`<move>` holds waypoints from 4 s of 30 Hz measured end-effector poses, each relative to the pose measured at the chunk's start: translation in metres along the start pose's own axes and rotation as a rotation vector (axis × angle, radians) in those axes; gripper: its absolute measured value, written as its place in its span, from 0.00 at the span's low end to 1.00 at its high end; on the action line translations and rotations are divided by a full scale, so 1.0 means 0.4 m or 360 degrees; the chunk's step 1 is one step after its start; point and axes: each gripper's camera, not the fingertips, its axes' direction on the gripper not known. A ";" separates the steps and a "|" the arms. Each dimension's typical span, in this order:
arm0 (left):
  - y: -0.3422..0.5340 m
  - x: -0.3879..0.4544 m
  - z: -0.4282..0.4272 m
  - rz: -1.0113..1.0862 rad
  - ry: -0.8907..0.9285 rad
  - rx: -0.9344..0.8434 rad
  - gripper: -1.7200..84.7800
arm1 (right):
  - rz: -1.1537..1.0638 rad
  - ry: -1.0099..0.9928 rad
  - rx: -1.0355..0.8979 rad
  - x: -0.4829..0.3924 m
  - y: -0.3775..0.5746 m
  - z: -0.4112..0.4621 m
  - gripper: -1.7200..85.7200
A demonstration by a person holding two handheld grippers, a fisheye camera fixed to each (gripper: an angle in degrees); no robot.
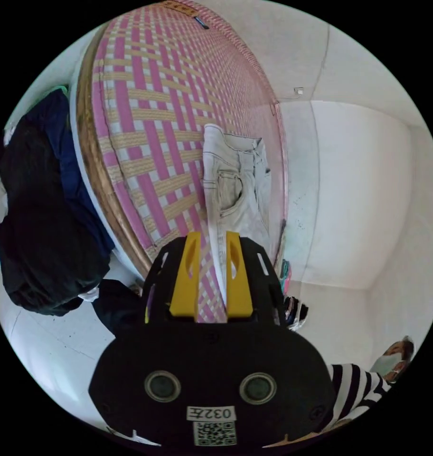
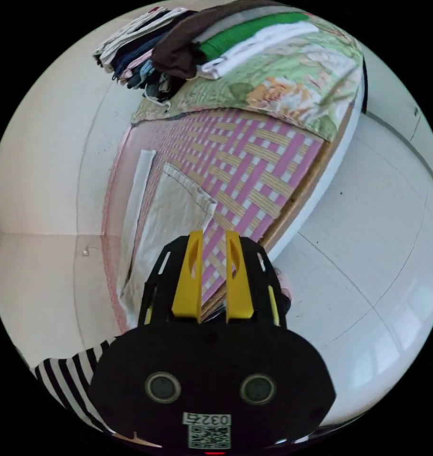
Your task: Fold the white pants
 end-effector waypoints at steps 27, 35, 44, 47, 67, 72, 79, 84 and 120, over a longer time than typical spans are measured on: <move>-0.003 -0.036 -0.007 -0.0173 0.0549 -0.0011 0.01 | 0.0077 -0.0533 -0.0159 0.096 -0.039 0.201 0.01; -0.015 0.118 -0.032 0.0177 0.0736 -0.0010 0.00 | -0.0314 -0.0697 -0.0031 -0.068 -0.100 0.088 0.01; 0.008 0.213 -0.065 0.0296 0.0837 0.0047 0.00 | -0.0485 -0.0756 0.0048 -0.186 -0.106 -0.017 0.01; -0.011 0.240 -0.066 0.0336 0.0720 -0.0036 0.00 | -0.0431 -0.0750 -0.0005 -0.213 -0.118 -0.030 0.01; -0.414 0.671 0.539 0.0192 0.0141 -0.0264 0.08 | -0.0417 -0.0136 -0.0281 -0.712 -0.643 0.396 0.15; -0.256 0.498 0.365 -0.0040 0.0065 0.0199 0.09 | -0.0157 -0.0032 -0.0243 -0.544 -0.607 0.396 0.15; -0.203 0.391 0.352 -0.0148 0.0214 0.0219 0.17 | 0.0021 -0.0077 -0.0188 -0.510 -0.614 0.413 0.15; -0.280 0.449 0.452 -0.0183 0.0304 0.0109 0.17 | 0.0003 -0.0080 -0.0232 -0.585 -0.642 0.466 0.12; -0.099 0.167 0.247 0.0584 0.0224 -0.0497 0.01 | 0.0007 -0.0201 0.0098 -0.306 -0.308 -0.001 0.11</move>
